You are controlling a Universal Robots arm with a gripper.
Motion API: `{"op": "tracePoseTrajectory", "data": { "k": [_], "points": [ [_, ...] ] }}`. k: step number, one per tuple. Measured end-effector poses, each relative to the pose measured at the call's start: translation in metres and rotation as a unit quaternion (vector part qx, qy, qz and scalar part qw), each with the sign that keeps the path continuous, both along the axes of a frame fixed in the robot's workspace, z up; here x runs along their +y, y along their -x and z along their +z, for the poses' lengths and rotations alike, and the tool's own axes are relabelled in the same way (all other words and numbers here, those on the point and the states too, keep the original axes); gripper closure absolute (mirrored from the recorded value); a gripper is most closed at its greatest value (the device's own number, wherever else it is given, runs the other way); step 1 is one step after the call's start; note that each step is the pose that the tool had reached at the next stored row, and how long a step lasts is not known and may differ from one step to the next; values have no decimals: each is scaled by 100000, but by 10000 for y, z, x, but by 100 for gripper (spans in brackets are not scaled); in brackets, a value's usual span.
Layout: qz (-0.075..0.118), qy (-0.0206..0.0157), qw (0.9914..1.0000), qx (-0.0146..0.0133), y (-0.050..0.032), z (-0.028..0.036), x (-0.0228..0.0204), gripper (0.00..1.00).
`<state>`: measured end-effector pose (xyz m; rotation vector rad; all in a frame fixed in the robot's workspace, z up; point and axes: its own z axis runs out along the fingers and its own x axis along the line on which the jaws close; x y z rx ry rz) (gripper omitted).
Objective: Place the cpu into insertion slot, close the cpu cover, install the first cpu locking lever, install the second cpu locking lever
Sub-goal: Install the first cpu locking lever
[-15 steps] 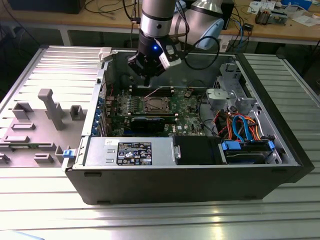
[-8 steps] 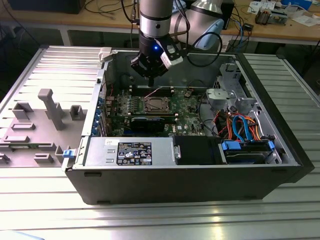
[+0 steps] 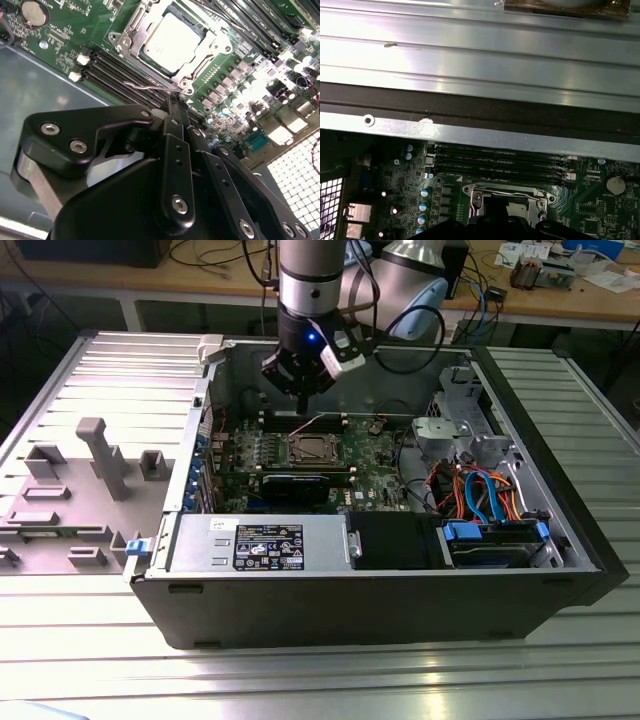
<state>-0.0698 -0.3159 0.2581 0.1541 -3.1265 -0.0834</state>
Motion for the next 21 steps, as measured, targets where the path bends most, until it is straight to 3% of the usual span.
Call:
{"op": "tracePoseTrajectory", "data": {
  "k": [18, 21],
  "points": [
    [-637, 60, 99998, 1, 4, -120, 6, 89],
    [-647, 252, 99998, 1, 5, -180, 50, 89]
  ]
}}
